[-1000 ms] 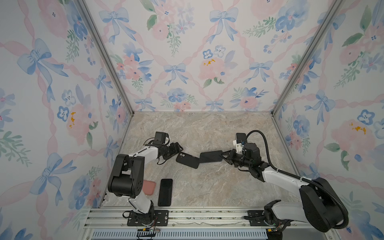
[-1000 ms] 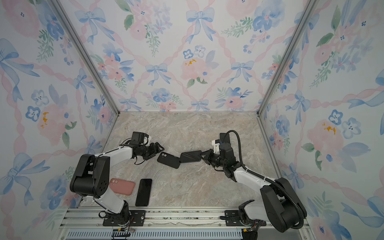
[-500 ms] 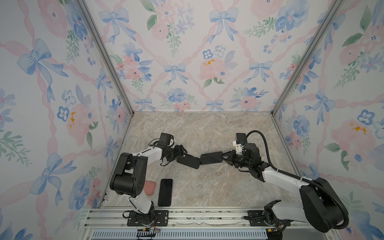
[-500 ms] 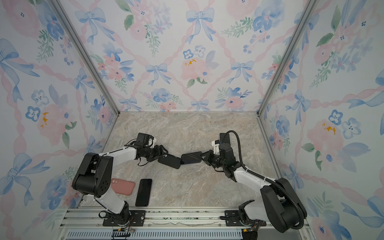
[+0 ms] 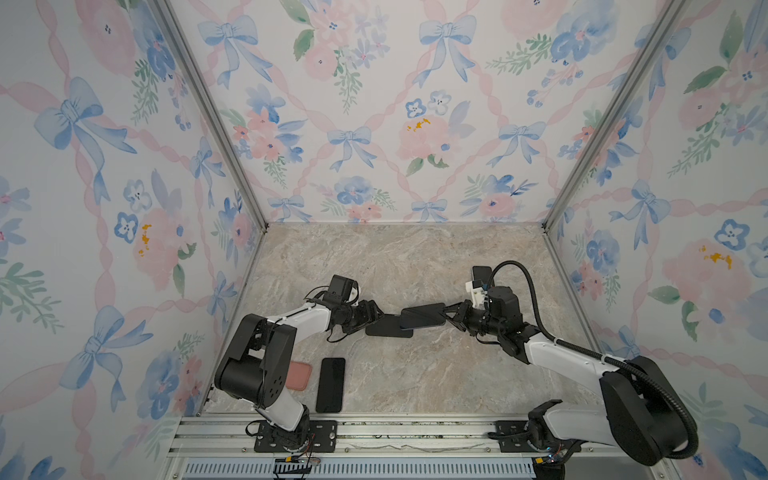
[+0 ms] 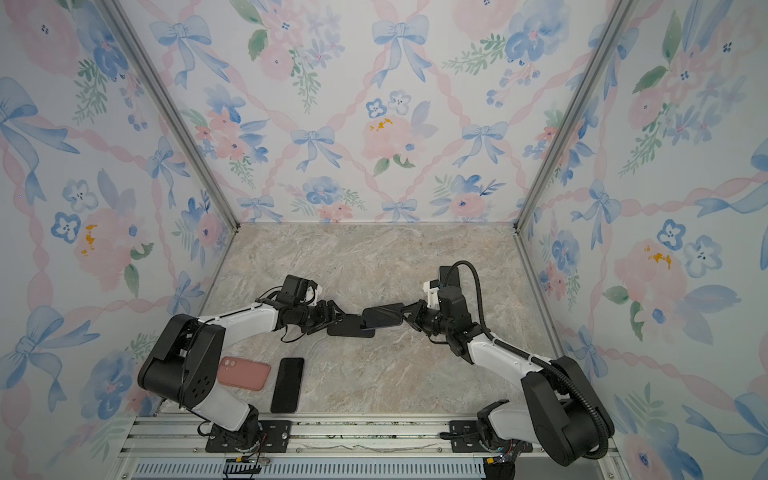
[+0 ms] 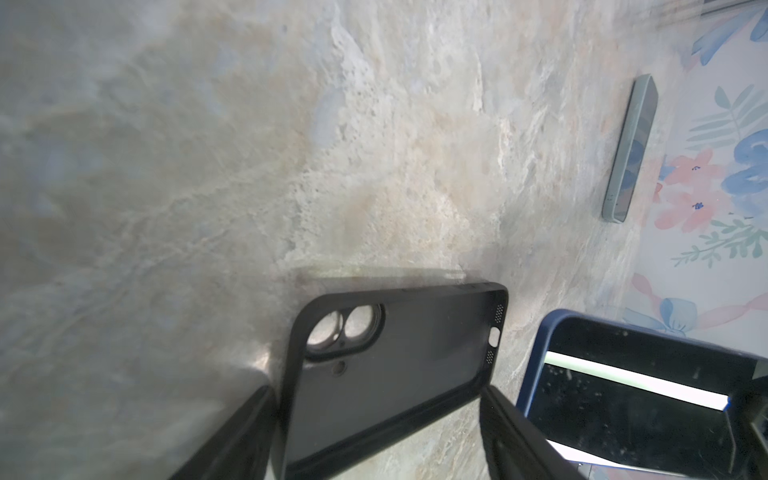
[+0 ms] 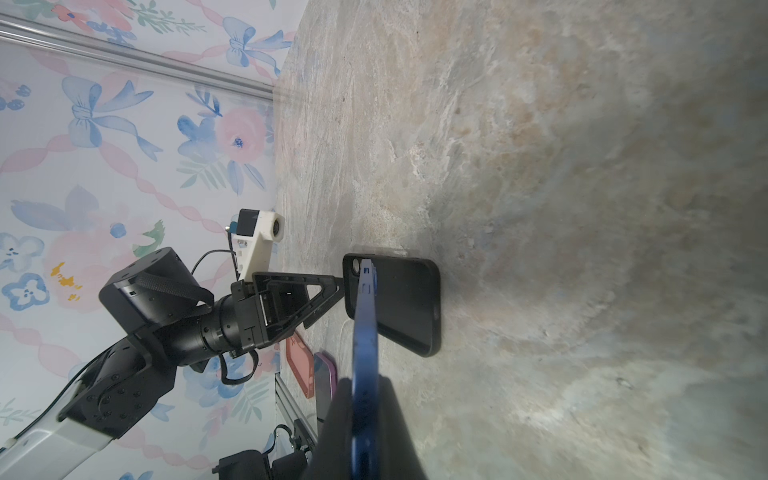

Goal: Put the phone into the phone case

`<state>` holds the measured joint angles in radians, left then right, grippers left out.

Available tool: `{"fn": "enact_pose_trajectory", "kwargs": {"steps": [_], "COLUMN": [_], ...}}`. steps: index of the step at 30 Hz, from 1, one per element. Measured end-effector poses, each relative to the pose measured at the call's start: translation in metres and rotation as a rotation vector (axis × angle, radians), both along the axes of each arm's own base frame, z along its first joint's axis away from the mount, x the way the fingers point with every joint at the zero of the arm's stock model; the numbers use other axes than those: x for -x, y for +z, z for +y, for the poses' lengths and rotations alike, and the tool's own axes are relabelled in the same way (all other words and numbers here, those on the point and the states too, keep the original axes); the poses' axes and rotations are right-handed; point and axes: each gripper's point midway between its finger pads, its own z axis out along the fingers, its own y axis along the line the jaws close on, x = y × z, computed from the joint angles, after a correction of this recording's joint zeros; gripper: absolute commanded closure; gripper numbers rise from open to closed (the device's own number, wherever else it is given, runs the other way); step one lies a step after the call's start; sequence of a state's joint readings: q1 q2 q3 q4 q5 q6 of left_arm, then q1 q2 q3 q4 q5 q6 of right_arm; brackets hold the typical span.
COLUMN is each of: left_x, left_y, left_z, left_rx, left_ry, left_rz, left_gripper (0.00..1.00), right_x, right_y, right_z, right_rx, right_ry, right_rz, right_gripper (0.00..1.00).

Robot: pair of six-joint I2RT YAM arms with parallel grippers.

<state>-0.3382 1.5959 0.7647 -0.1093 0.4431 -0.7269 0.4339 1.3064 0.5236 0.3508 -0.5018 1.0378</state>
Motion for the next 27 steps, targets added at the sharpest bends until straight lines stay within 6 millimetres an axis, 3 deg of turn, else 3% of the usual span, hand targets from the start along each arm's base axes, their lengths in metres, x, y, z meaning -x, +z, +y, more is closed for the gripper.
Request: {"fn": "enact_pose_trajectory", "kwargs": {"steps": [6,16,22,27], "left_x": [0.005,-0.006,-0.005,-0.002], "left_y": [0.001,0.009,0.008,0.001], "left_z": [-0.005,0.011,0.005,0.0], "left_rx": [0.015,0.046,0.07,0.078], "left_ry": [-0.008,0.038,0.016,-0.003], "left_rz": [0.009,-0.005,0.0,0.019], "left_gripper": [0.22,0.23,0.24,0.24], "right_x": [0.0,-0.002,-0.004,-0.005], "right_y": [-0.007,-0.026,-0.022,-0.031], "right_z": [0.006,0.03,0.049,0.057], "right_rx": [0.009,0.0,-0.024,-0.021], "right_ry": [0.015,0.069,0.114,0.128], "right_rz": [0.021,0.078,0.067,0.09], "right_gripper": [0.97,0.98,0.98,0.98]}}
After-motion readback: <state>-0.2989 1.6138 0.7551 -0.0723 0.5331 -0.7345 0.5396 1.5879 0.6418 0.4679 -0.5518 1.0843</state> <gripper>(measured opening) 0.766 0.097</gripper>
